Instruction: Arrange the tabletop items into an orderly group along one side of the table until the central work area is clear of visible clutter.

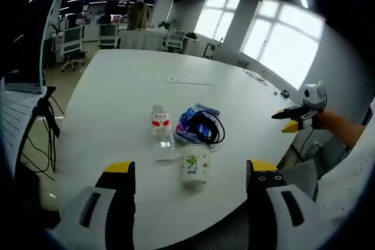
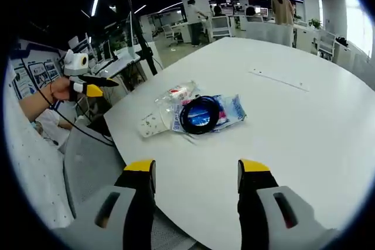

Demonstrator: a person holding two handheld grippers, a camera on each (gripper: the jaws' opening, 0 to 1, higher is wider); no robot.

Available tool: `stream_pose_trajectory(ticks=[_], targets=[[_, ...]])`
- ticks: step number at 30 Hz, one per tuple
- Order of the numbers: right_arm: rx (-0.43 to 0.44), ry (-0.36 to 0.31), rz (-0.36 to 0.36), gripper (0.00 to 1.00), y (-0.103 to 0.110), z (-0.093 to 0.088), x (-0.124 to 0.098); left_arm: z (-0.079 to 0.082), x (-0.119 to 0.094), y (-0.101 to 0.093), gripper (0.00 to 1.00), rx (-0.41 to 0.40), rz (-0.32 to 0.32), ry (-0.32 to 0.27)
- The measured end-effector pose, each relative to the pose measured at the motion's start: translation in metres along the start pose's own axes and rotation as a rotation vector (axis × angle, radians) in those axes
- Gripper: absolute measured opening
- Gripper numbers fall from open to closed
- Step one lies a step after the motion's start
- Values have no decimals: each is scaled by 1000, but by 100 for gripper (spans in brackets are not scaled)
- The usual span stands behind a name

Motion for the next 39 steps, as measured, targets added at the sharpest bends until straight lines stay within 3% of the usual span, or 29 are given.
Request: stream_pose_trajectory(ticks=[11,39], targets=[[13,13,0,55,3,-10,2,-4,4,-3,78,-12,-5,6],[3,25,16,53,4,-7,8,-3,7,-4,76,-22,-15,4]])
Point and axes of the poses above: the point that each gripper's makers call its tool centre point, and the gripper's own axes: x roughly forward along the fingers, y roughly to its left, z roughly out of its top, the point moved 5 cm from there along -x, roughly backward along the fingers, and after that the axes turned 12 degrees about y, right-handed, at the moved point
